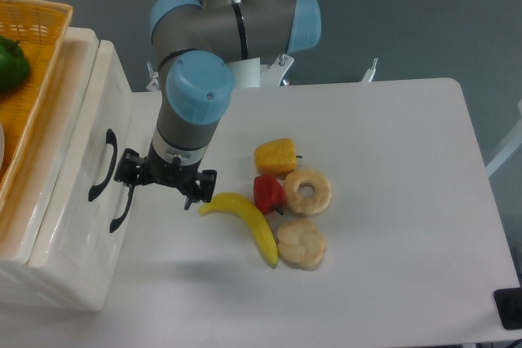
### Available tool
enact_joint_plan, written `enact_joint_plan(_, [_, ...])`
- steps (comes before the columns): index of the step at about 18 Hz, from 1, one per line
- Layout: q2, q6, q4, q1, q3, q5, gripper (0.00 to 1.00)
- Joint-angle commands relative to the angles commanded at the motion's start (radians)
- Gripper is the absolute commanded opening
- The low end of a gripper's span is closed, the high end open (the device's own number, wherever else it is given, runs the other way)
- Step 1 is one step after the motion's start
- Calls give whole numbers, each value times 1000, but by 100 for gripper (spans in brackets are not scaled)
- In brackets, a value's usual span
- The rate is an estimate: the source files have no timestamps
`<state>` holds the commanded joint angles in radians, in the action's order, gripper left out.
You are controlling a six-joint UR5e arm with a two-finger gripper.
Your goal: Slide open the top white drawer
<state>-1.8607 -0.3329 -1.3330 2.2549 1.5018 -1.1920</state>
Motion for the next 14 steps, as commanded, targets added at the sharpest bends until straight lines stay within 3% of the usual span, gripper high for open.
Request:
enact_joint_plan(7, [2,-11,-97,35,-34,31,100])
enact_joint_plan(14, [0,-15,-114,51,-34,71,100])
